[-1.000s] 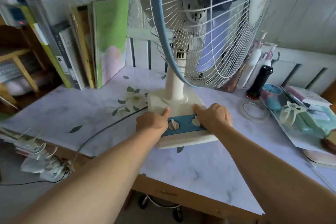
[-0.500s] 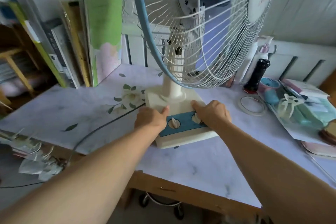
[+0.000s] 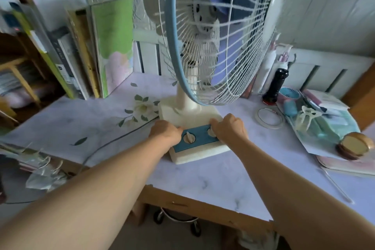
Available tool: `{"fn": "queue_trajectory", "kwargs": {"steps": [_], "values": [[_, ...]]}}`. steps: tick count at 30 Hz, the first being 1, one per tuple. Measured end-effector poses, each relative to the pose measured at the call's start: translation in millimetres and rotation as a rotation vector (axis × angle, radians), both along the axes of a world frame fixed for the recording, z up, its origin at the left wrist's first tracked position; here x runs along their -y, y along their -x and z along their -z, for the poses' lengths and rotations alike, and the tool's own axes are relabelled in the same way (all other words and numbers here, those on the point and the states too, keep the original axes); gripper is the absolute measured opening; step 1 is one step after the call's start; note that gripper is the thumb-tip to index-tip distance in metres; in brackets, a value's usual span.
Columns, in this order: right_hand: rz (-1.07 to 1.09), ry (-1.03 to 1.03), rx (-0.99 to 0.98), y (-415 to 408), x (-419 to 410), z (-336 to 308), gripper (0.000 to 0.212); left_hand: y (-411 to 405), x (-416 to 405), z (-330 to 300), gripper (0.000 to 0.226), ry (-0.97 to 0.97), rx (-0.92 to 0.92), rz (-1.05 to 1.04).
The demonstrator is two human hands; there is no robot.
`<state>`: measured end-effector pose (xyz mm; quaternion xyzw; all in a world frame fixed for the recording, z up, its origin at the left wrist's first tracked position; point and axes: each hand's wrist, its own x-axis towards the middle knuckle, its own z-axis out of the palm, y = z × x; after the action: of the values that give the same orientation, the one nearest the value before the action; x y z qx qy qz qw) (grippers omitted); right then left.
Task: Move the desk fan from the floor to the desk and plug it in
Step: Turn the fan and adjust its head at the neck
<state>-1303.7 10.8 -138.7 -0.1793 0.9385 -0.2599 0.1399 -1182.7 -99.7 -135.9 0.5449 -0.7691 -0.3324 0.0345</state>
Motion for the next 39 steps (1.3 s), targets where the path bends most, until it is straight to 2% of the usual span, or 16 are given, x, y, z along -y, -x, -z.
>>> {"fn": "queue_trajectory", "kwargs": {"steps": [3,10,19,23,31,39], "values": [[-0.059,0.01,0.016,-19,-5,-13,0.059,-8,-11,-22,0.061,-0.022,0.033,0.024],[-0.144,-0.036,0.049,-70,-9,-44,0.072,-39,-22,-77,0.076,0.012,0.147,0.115],[-0.157,-0.164,0.063,-110,18,-74,0.075,-66,12,-113,0.075,-0.028,0.135,0.156],[-0.045,-0.123,0.066,-129,42,-83,0.075,-77,45,-123,0.075,-0.073,0.081,0.249],[0.227,0.073,0.094,-159,88,-103,0.089,-95,101,-138,0.062,-0.112,-0.023,0.505],[0.296,0.053,0.021,-139,113,-115,0.088,-66,124,-145,0.058,-0.145,-0.113,0.635]]}}
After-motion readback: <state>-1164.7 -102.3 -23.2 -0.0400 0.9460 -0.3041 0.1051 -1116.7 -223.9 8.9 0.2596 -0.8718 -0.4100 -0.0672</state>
